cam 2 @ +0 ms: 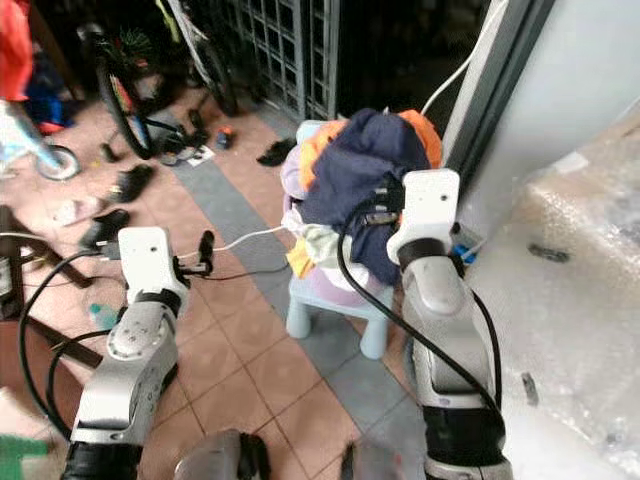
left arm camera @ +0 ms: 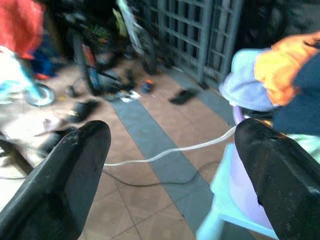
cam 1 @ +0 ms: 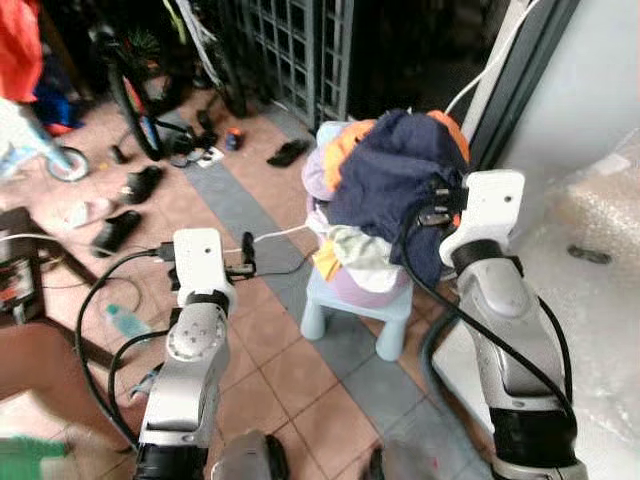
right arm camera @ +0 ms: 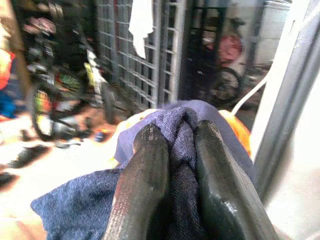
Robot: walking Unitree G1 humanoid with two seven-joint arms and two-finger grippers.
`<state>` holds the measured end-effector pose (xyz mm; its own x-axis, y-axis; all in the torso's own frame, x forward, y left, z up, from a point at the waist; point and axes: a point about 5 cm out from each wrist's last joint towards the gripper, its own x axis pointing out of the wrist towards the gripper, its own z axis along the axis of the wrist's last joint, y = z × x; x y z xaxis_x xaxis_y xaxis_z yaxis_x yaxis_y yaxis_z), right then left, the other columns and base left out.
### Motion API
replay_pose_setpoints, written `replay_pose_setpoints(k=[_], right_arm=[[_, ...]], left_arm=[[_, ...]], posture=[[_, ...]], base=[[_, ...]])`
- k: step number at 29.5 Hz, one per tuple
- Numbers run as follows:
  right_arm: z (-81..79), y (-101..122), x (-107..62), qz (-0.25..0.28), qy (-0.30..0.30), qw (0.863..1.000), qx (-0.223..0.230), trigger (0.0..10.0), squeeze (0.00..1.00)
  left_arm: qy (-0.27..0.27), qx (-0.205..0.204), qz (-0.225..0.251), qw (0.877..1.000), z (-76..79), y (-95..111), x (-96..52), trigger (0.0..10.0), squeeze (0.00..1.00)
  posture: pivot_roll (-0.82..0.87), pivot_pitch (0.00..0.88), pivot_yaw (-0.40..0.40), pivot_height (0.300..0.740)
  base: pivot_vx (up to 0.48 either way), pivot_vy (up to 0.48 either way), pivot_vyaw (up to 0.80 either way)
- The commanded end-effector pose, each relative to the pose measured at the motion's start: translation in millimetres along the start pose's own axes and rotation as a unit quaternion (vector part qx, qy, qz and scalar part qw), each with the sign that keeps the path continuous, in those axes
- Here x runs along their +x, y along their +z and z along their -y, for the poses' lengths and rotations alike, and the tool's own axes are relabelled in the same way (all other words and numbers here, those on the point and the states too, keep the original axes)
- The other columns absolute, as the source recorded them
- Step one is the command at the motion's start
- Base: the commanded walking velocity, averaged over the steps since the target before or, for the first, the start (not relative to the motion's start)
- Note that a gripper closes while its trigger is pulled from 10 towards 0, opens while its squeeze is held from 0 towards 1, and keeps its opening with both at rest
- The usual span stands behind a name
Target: Clothes washing
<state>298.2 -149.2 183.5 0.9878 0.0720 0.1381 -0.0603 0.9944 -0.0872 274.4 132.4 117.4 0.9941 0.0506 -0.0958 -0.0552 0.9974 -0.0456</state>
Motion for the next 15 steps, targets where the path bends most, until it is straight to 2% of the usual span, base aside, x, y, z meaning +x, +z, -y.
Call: replay_pose_setpoints(k=[1, 7, 13, 15], right_arm=[[6.8, 1.1, -1.0, 0.006, -0.019, 1.000, -0.005, 10.0, 0.00], [7.4, 8.8, 4.7, 0.027, -0.028, 0.999, -0.021, 10.0, 0.00], [22.6, 9.9, 6.9, 0.027, -0.071, 0.996, -0.040, 10.0, 0.00], [28.7, 6.1, 6.6, 0.017, -0.094, 0.994, -0.061, 10.0, 0.00]], left_arm=[[-0.007, -0.011, 0.012, 1.000, 0.3, 8.7, 3.0, 10.0, 0.00], [-0.005, -0.007, 0.015, 1.000, -1.5, 10.4, 9.0, 10.0, 0.00], [-0.007, -0.011, 0.019, 1.000, -0.4, 12.2, 9.3, 10.0, 0.00], [-0.011, -0.011, 0.016, 1.000, 1.2, 9.9, 7.5, 10.0, 0.00]], posture=[[-0.07, 0.103, 0.084, 0.740], [-0.07, 0.104, 0.090, 0.740], [-0.06, 0.107, 0.092, 0.740], [-0.06, 0.107, 0.092, 0.740]], base=[[0.000, 0.000, -0.80], [0.000, 0.000, -0.80], [0.000, 0.000, -0.80], [0.000, 0.000, -0.80]])
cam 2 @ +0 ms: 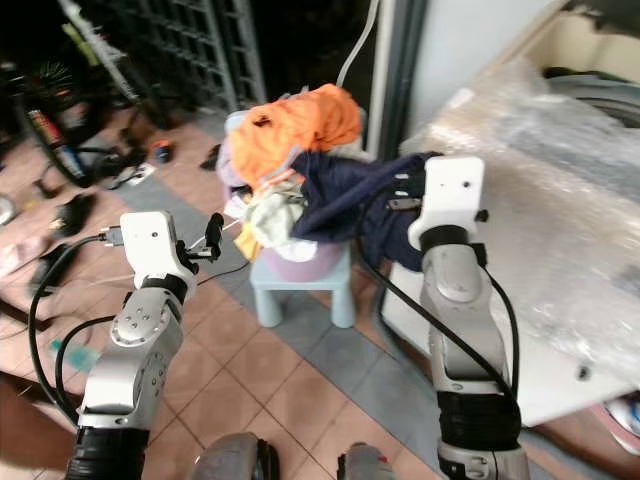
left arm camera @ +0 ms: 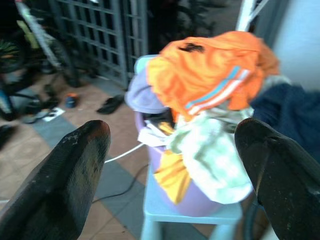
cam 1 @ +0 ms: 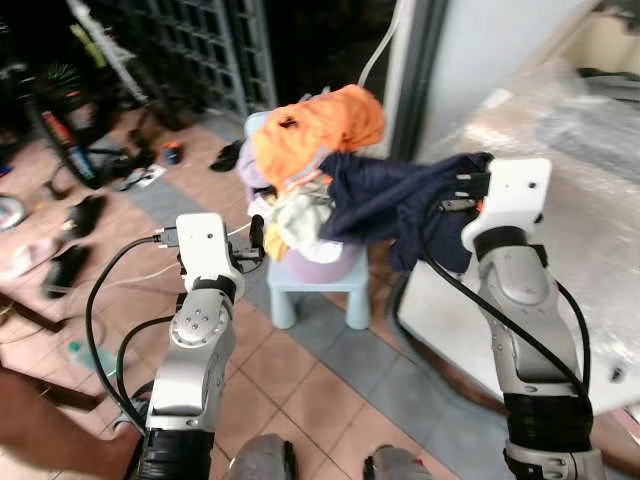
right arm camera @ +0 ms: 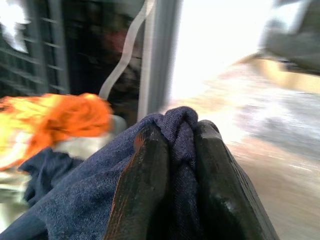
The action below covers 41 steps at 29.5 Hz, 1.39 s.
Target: Clothes washing
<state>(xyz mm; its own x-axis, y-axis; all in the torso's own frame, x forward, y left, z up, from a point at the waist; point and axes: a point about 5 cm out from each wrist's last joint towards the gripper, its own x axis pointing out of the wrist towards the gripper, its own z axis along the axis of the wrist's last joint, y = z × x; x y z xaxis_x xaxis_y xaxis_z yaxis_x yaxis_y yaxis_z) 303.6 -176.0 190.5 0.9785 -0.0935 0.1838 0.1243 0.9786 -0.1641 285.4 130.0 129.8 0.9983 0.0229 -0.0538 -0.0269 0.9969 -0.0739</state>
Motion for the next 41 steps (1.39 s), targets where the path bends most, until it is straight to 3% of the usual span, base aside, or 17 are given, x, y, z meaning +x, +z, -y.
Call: replay_pose_setpoints(k=[1, 13, 25, 30, 33, 36, 38, 41], right_arm=[[3.2, -0.7, 2.4, -0.002, -0.020, 1.000, -0.013, 10.0, 0.00], [-4.5, -1.3, 3.3, 0.000, 0.004, 1.000, 0.001, 10.0, 0.00], [-43.1, 28.7, 14.1, 0.089, 0.114, 0.989, -0.041, 10.0, 0.00], [-41.5, 36.5, 25.6, 0.105, 0.122, 0.986, -0.042, 10.0, 0.00], [-39.3, 61.4, 43.8, 0.157, 0.157, 0.972, -0.074, 10.0, 0.00], [-34.6, 76.3, 57.4, 0.172, 0.158, 0.969, -0.080, 10.0, 0.00], [-26.3, 107.1, 75.8, 0.208, 0.156, 0.963, -0.076, 10.0, 0.00], [-19.1, 140.2, 90.0, 0.251, 0.152, 0.952, -0.084, 10.0, 0.00]], left_arm=[[0.002, 0.000, -0.006, 1.000, -1.6, -3.9, -3.2, 10.0, 0.00], [-0.017, -0.005, 0.017, 1.000, -1.9, 3.3, -1.3, 10.0, 0.00], [-0.025, -0.009, 0.023, 0.999, 5.6, 4.1, -0.6, 10.0, 0.00], [-0.025, -0.011, 0.025, 0.999, 5.5, 4.6, 0.3, 10.0, 0.00], [-0.030, -0.009, 0.023, 0.999, 6.2, 3.5, 0.1, 10.0, 0.00], [-0.032, -0.008, 0.023, 0.999, 6.8, 3.1, 0.5, 10.0, 0.00], [-0.034, -0.009, 0.023, 0.999, 8.0, 2.9, 1.7, 10.0, 0.00], [-0.035, -0.011, 0.024, 0.999, 9.7, 3.2, 3.7, 10.0, 0.00]], posture=[[-0.06, 0.107, 0.092, 0.740], [-0.07, 0.115, 0.097, 0.740], [-0.06, 0.107, 0.097, 0.740], [-0.07, 0.103, 0.099, 0.740], [-0.07, 0.101, 0.104, 0.740], [-0.07, 0.097, 0.106, 0.740], [-0.08, 0.090, 0.105, 0.740], [-0.08, 0.087, 0.103, 0.740]], base=[[0.000, 0.000, -0.80], [0.093, 0.000, -0.80], [0.260, 0.000, -0.64], [0.302, 0.000, -0.44], [0.364, 0.000, 0.00], [0.364, 0.000, 0.00], [0.362, 0.000, 0.00], [0.363, 0.000, 0.00]])
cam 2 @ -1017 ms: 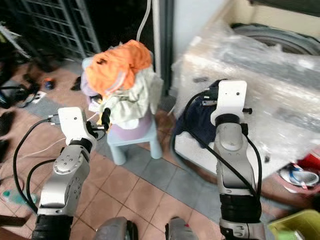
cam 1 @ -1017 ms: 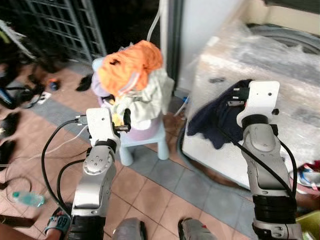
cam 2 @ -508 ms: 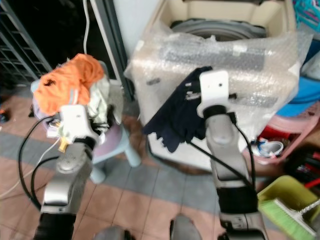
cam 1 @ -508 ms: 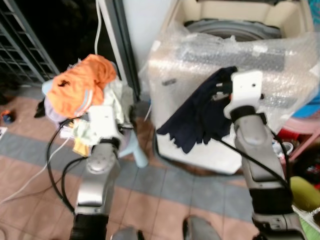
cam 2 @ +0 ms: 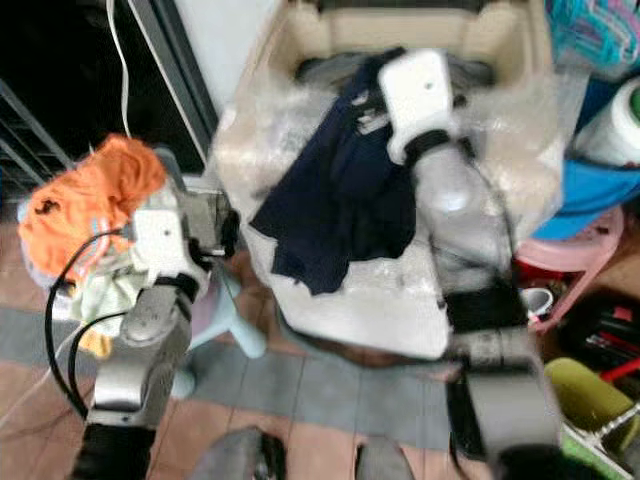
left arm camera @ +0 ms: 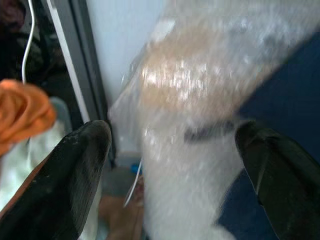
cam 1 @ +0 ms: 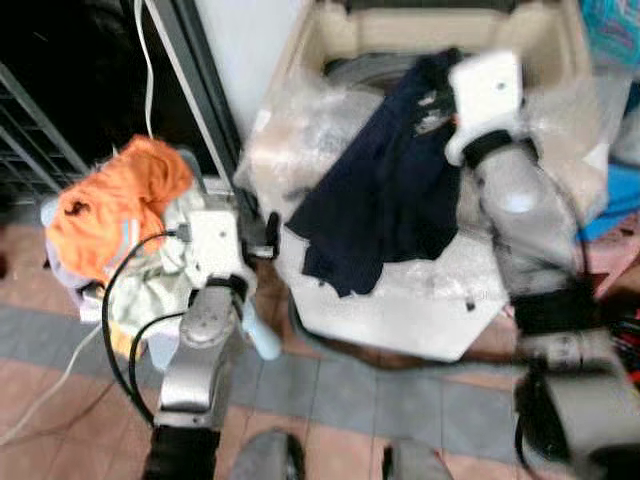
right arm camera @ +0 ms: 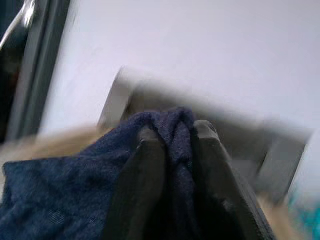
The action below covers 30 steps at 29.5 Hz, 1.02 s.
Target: Clothes washing
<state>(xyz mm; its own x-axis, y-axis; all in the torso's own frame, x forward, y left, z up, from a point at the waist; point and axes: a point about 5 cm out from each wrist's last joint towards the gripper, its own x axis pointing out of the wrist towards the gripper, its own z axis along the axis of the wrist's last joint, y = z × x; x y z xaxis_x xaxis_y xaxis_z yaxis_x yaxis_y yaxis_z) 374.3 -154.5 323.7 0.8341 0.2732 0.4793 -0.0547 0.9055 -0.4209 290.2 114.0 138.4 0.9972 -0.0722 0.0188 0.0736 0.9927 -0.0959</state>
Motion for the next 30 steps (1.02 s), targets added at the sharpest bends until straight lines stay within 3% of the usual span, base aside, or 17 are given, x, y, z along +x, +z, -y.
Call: replay_pose_setpoints(k=[1, 5, 8, 11, 15, 16, 17, 19, 20, 21, 23, 24, 26, 30], right_arm=[[9.3, 41.7, 26.2, 0.085, 0.002, 0.996, -0.011, 10.0, 0.00], [43.5, 90.6, 39.8, 0.183, -0.085, 0.978, -0.045, 10.0, 0.00], [49.0, 95.4, 39.7, 0.194, -0.103, 0.973, -0.065, 10.0, 0.00], [35.3, 66.5, 39.2, 0.145, -0.071, 0.985, -0.055, 10.0, 0.00], [1.4, 11.2, 27.7, 0.057, 0.005, 0.998, -0.023, 10.0, 0.00], [-18.8, -18.5, 13.0, 0.004, 0.040, 0.999, 0.002, 10.0, 0.00], [-18.8, -18.5, 13.0, 0.004, 0.040, 0.999, 0.002, 10.0, 0.00], [-41.1, -46.6, -12.8, -0.050, 0.074, 0.995, 0.044, 10.0, 0.03], [-46.2, -53.0, -20.8, -0.065, 0.079, 0.993, 0.054, 10.0, 0.32], [-50.9, -59.5, -31.5, -0.081, 0.081, 0.991, 0.067, 10.0, 1.00], [-57.5, -67.8, -49.5, -0.104, 0.079, 0.987, 0.094, 10.0, 1.00], [-57.5, -67.8, -49.5, -0.104, 0.079, 0.987, 0.094, 10.0, 1.00], [-63.0, -73.7, -74.8, -0.120, 0.072, 0.985, 0.100, 10.0, 1.00], [-62.5, -62.4, -89.6, -0.089, 0.033, 0.990, 0.105, 10.0, 1.00]], left_arm=[[0.015, -0.003, -0.006, 1.000, -5.2, -3.5, 0.1, 10.0, 0.00], [0.015, -0.001, -0.007, 1.000, -3.3, -5.6, -0.6, 10.0, 0.00], [0.020, 0.001, -0.018, 1.000, -4.5, -10.7, -3.2, 10.0, 0.00], [0.022, 0.002, -0.026, 0.999, -3.0, -14.9, -5.4, 10.0, 0.00], [0.021, 0.001, -0.026, 0.999, -0.4, -15.3, -5.5, 10.0, 0.00], [0.023, 0.001, -0.027, 0.999, -0.3, -15.2, -5.3, 10.0, 0.00], [0.023, 0.001, -0.027, 0.999, -0.3, -15.2, -5.3, 10.0, 0.00], [0.030, 0.003, -0.029, 0.999, -1.5, -15.5, -5.1, 10.0, 0.00], [0.032, 0.004, -0.029, 0.999, -2.0, -15.6, -5.0, 10.0, 0.00], [0.034, 0.004, -0.031, 0.999, -2.6, -15.8, -5.2, 10.0, 0.00], [0.036, 0.003, -0.033, 0.999, -3.4, -16.4, -5.5, 10.0, 0.00], [0.036, 0.003, -0.033, 0.999, -3.4, -16.4, -5.5, 10.0, 0.00], [0.034, 0.004, -0.036, 0.999, -2.8, -17.4, -5.5, 10.0, 0.00], [0.032, -0.001, -0.039, 0.999, -0.6, -16.6, -4.1, 10.0, 0.00]], posture=[[-0.08, 0.085, 0.100, 0.740], [-0.07, 0.078, 0.087, 0.740], [-0.07, 0.075, 0.082, 0.740], [-0.07, 0.074, 0.076, 0.740], [-0.07, 0.076, 0.074, 0.740], [-0.07, 0.077, 0.074, 0.740], [-0.07, 0.077, 0.074, 0.740], [-0.08, 0.085, 0.074, 0.740], [-0.08, 0.085, 0.074, 0.740], [-0.08, 0.086, 0.075, 0.740], [-0.08, 0.089, 0.078, 0.740], [-0.08, 0.089, 0.078, 0.740], [-0.09, 0.089, 0.083, 0.740], [-0.09, 0.090, 0.085, 0.740]], base=[[0.371, 0.000, 0.00], [0.367, 0.000, 0.00], [0.209, 0.000, 0.00], [0.000, 0.000, 0.00], [0.000, 0.000, 0.00], [0.000, 0.000, 0.00], [0.000, 0.000, 0.00], [0.000, 0.000, 0.00], [0.000, 0.000, 0.00], [0.000, 0.000, 0.00], [0.000, 0.000, 0.00], [0.000, 0.000, 0.00], [0.000, 0.000, 0.00], [0.000, 0.000, 0.00]])
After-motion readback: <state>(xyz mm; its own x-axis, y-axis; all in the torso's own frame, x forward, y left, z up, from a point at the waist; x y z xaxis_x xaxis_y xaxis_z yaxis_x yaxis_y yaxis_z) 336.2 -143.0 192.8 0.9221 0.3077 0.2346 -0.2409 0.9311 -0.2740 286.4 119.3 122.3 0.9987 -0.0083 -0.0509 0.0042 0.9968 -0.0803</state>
